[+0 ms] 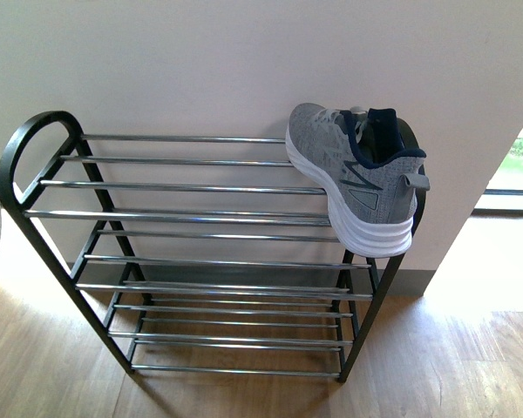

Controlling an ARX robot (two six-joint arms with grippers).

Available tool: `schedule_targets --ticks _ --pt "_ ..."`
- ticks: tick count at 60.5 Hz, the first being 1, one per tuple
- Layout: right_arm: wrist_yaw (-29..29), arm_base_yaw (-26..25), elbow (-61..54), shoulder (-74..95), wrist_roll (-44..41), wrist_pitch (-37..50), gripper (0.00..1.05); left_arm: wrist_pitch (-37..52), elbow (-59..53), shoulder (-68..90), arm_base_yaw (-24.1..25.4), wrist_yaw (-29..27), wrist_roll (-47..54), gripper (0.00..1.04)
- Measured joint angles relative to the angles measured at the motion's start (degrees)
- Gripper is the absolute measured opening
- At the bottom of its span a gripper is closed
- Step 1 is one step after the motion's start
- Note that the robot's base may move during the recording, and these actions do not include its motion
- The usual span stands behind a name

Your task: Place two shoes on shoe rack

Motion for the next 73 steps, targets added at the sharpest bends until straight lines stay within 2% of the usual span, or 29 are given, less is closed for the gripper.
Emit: schedule_targets --ticks 11,15,19,50,53,57,68,73 --pt "0.0 0.0 0.0 -2.4 0.0 -2.5 0.01 0.0 0.0 0.0 0.0 0.0 0.0 0.02" --pt "-0.2 0.0 0.0 -7.0 0.0 -8.9 0.01 0.0 0.0 0.0 0.0 0.0 0.0 0.02" --pt "0.0 0.0 0.0 -10.7 0.0 -11.7 0.01 0.0 0.0 0.0 0.0 0.0 0.0 0.02" --pt "0.0 0.0 0.0 -11.9 -0.1 -12.2 0.02 0.0 0.0 0.0 0.0 0.0 0.0 0.02" --pt "0.0 0.0 0.0 -11.9 0.0 -12.2 0.15 0.0 0.0 0.0 0.0 0.0 0.0 0.02" --pt "0.0 0.0 0.0 -11.9 0.0 -12.2 0.26 0.0 0.0 0.0 0.0 0.0 0.0 0.02" --pt "-0.2 -0.1 0.0 -11.9 0.0 -12.3 0.71 0.0 0.0 0.0 0.1 -0.6 0.0 0.02" --pt "-0.2 -0.1 0.0 -11.9 0.0 -12.3 0.83 0.0 0.0 0.0 0.1 -0.4 0.0 0.02"
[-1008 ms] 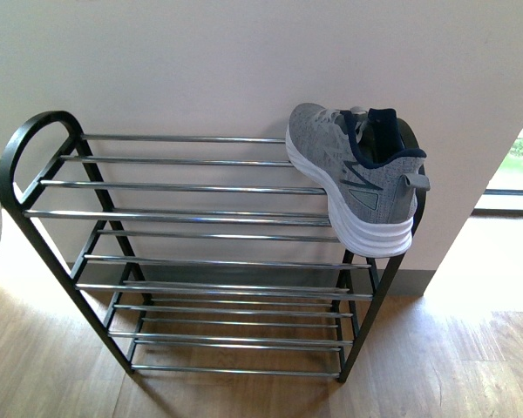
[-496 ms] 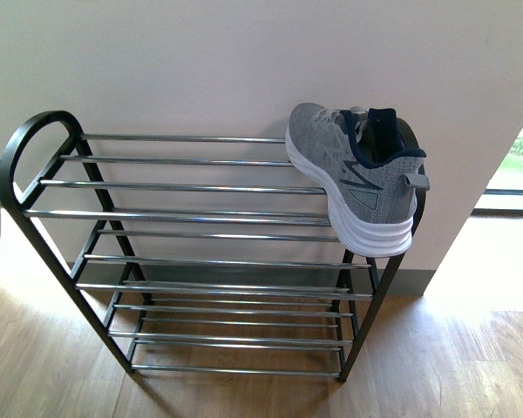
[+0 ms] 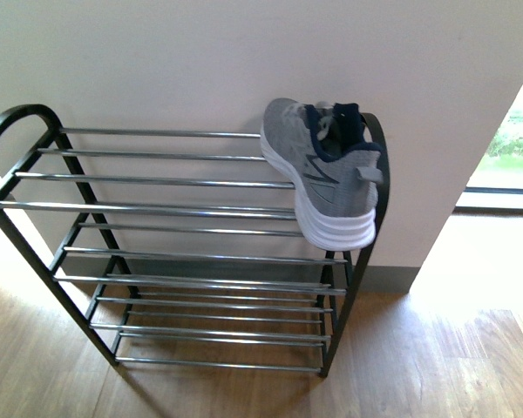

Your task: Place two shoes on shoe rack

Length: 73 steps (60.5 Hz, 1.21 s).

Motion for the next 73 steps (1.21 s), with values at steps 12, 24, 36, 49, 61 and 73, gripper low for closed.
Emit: schedule_targets --ticks 12,24,36,49,61,73 --pt "0.3 0.0 0.0 -0.1 0.0 -0.1 0.95 17.8 1.9 10.5 -2.8 4.8 -0.9 0.02" --pt "0.2 0.0 0.0 -0.1 0.0 -0.1 0.96 13.4 22.8 30.8 -8.4 2.3 -10.6 0.02" --pt "0.2 0.0 0.0 -0.1 0.0 -0.1 0.96 4.3 42.3 49.9 -13.7 2.4 -19.1 0.02" --pt "0.2 0.0 0.0 -0.1 0.0 -0.1 0.96 -6.4 61.2 67.1 -20.0 4.8 -27.7 0.02" --pt "0.2 0.0 0.0 -0.1 0.0 -0.1 0.96 -10.4 72.0 75.6 -20.3 4.4 -32.1 0.02" --pt "0.2 0.0 0.0 -0.1 0.0 -0.1 0.96 -12.6 78.8 79.6 -21.6 4.5 -32.0 0.02"
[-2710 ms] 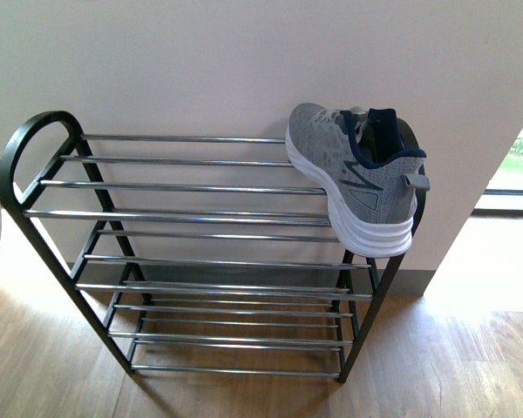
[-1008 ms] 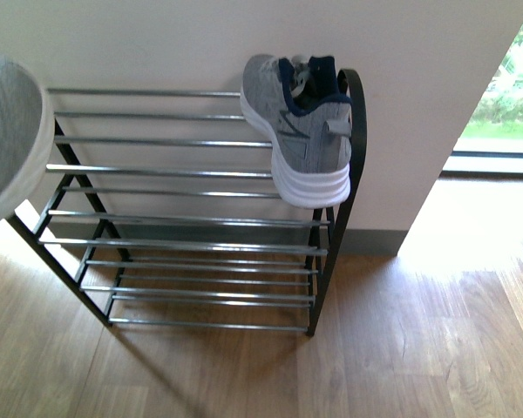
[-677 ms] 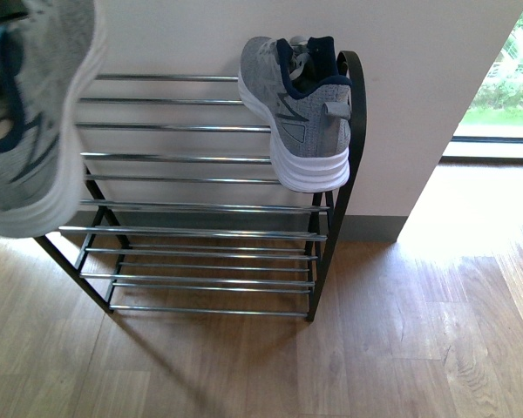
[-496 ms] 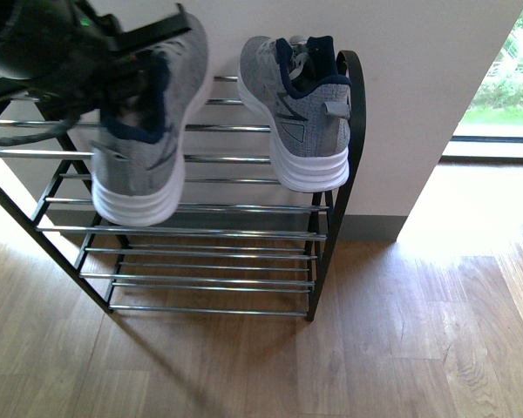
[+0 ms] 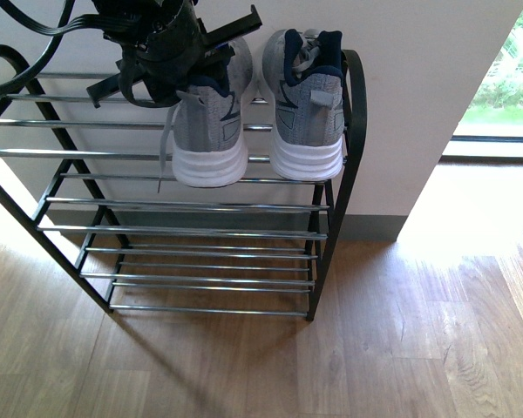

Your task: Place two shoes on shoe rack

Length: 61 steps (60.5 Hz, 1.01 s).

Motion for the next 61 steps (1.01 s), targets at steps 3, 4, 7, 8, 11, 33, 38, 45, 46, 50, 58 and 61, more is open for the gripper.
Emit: schedule_targets --ticks 3,4,7,8,11,33,38,45,46,50,58,61 --pt "0.0 0.0 0.0 0.0 0.0 0.0 0.96 0.3 0.0 0.0 -0.3 0.4 0.9 0.02" --pt "0.0 0.0 0.0 0.0 0.0 0.0 0.96 0.4 -0.2 -0.1 -0.4 0.2 1.1 0.02" --pt "0.0 0.0 0.0 0.0 0.0 0.0 0.96 1.4 -1.1 -0.5 -0.5 0.0 2.0 0.02" --pt "0.0 0.0 0.0 0.0 0.0 0.0 0.96 1.9 -1.6 -0.7 -0.5 0.1 2.5 0.02" --pt "0.0 0.0 0.0 0.0 0.0 0.0 0.96 2.0 -3.2 -1.8 -0.5 0.4 3.0 0.06" --pt "0.0 0.0 0.0 0.0 0.0 0.0 0.96 12.0 -27.7 -27.3 1.4 -1.9 8.5 0.72" --pt "0.0 0.0 0.0 0.0 0.0 0.0 0.96 22.1 -38.4 -35.9 3.7 -2.6 16.0 0.78" --pt "0.0 0.0 0.0 0.0 0.0 0.0 0.96 47.2 -50.3 -38.9 6.4 0.0 30.3 0.58" --pt "0.0 0.0 0.0 0.0 0.0 0.0 0.96 50.0 -52.1 -39.6 6.9 0.5 31.7 0.55" --pt "0.0 0.0 0.0 0.0 0.0 0.0 0.96 55.3 -56.9 -42.9 8.5 2.0 36.2 0.42" --pt "0.0 0.0 0.0 0.0 0.0 0.0 0.96 56.4 -65.9 -51.3 12.4 5.7 39.8 0.08" --pt "0.0 0.0 0.0 0.0 0.0 0.0 0.96 56.2 -67.8 -53.4 13.3 6.6 39.9 0.01"
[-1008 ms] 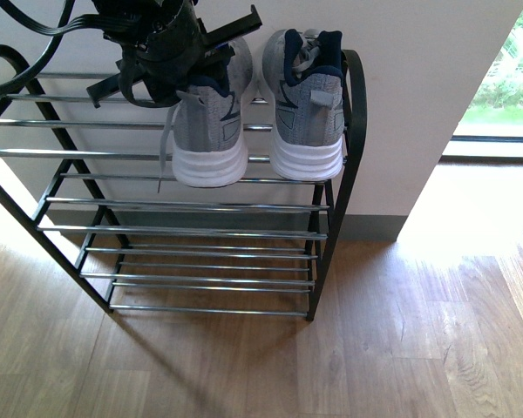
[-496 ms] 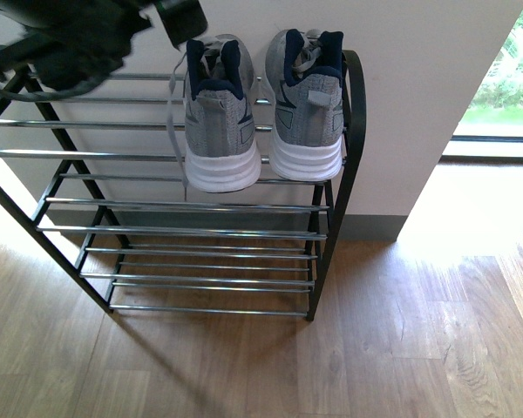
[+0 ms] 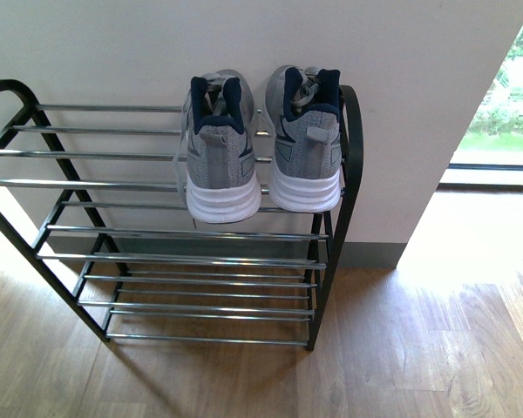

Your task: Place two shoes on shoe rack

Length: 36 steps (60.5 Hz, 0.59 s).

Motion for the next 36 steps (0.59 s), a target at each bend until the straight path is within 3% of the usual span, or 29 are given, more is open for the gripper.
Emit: schedule_targets --ticks 23,36 --pt "0.0 0.0 0.0 0.0 0.0 0.0 0.96 -2.3 -11.2 -13.4 5.2 5.0 0.7 0.01" --pt "0.0 0.0 0.0 0.0 0.0 0.0 0.96 -11.3 -13.8 -25.1 10.3 10.0 0.8 0.01"
